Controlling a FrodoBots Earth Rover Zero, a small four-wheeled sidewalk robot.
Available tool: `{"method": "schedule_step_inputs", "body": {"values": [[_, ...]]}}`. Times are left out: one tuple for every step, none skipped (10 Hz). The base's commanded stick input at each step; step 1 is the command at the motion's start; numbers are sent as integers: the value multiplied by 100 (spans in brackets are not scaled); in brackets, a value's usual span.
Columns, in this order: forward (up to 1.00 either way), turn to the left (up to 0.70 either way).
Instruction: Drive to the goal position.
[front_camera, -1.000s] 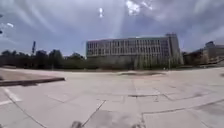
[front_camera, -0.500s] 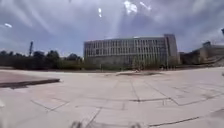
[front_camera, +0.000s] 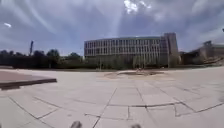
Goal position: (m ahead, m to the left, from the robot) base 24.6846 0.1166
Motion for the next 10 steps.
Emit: {"method": "schedule_step_inputs", "body": {"values": [[70,0],[70,0],[70,-1],[70,-2],[70,-20],[70,-22],[70,0],[70,0],[70,0],[70,0]]}}
